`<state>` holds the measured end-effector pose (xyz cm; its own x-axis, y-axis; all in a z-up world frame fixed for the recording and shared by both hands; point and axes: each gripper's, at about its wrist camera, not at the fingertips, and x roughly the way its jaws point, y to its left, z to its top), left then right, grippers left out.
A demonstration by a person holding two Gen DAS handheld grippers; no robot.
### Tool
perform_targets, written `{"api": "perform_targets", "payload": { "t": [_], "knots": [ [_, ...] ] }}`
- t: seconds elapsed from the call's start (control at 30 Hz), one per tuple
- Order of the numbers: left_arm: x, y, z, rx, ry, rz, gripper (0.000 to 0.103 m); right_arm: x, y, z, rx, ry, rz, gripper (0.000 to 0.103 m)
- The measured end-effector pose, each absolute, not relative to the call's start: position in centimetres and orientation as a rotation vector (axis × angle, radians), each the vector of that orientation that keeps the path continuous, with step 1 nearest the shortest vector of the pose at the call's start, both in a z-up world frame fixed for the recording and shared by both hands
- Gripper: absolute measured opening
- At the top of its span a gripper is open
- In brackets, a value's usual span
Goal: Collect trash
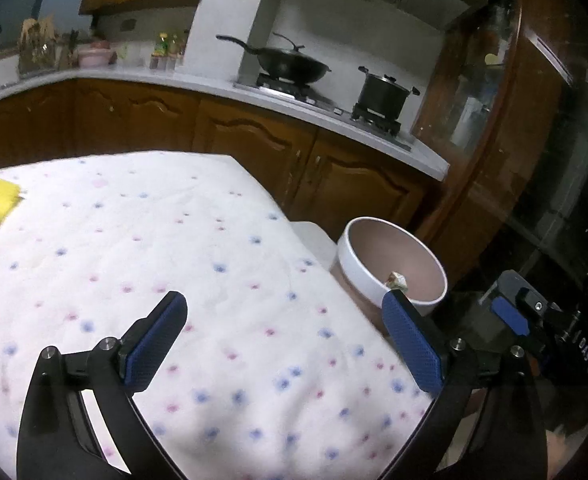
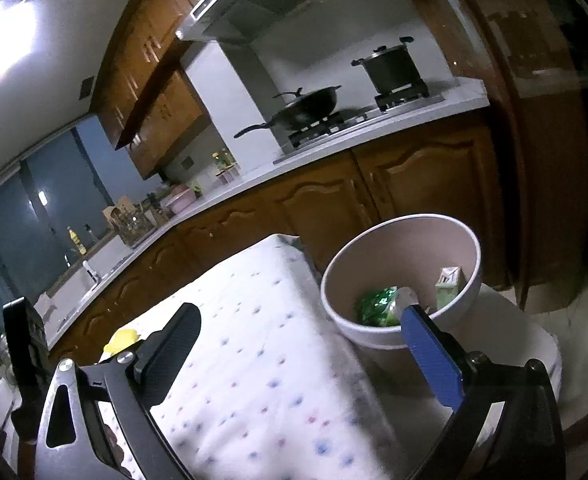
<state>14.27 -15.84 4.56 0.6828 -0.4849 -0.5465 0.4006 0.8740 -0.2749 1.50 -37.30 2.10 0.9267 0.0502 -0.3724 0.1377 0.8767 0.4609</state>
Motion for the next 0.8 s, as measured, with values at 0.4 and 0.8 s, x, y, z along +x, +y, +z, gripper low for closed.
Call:
{"api": "perform_targets", "payload": {
  "t": [0.4,0.8],
  "knots": [
    [8.6,-10.8,7.2,-0.057,0.478,-0.428,0.103,-2.9,-29.8,4.9,0.271,0.278,-0.106,0.103],
    [5.6,-7.5,6.4,-0.001,0.385,-0.248,0.103,-4.7,-24.2,6.7,0.107,0.144,-0.168,0.103]
  ]
}}
